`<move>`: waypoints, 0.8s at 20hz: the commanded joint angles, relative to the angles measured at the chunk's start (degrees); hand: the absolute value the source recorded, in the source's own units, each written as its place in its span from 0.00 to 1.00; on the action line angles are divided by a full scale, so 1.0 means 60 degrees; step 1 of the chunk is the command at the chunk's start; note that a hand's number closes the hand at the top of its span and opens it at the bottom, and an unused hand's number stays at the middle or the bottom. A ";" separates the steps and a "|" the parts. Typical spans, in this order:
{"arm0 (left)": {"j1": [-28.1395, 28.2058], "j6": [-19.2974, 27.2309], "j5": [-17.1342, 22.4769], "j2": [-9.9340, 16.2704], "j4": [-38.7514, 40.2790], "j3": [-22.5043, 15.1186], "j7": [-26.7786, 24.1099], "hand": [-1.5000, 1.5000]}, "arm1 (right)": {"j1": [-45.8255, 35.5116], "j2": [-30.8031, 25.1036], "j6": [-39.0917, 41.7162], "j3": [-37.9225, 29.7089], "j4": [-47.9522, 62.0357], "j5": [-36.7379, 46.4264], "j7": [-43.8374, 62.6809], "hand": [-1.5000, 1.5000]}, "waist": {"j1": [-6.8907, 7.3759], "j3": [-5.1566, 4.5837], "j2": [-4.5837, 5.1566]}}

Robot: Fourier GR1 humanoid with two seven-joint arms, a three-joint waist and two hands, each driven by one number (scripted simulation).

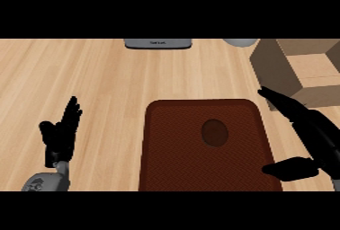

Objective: Pick the cupcake from the tray and place it in the cardboard box

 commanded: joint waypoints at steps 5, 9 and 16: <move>0.0080 -0.0090 -0.0111 0.0028 -0.0542 0.0029 0.0407 0.50 | -0.1235 0.1220 0.1758 0.1167 -0.0081 0.0870 0.2780 0.00 | 0.0058 0.0012 0.0005; 0.0209 -0.0117 -0.0186 -0.0306 -0.0247 -0.0068 0.0073 0.50 | -0.1799 0.2159 0.2336 0.1675 0.0580 0.1299 0.3786 0.00 | 0.0062 0.0011 0.0017; 0.0294 -0.0123 -0.0328 -0.0417 -0.0044 0.0251 -0.0189 0.50 | -0.1703 0.3145 0.3855 0.1190 -0.0220 0.1192 0.5015 0.00 | -0.0016 0.0013 0.0003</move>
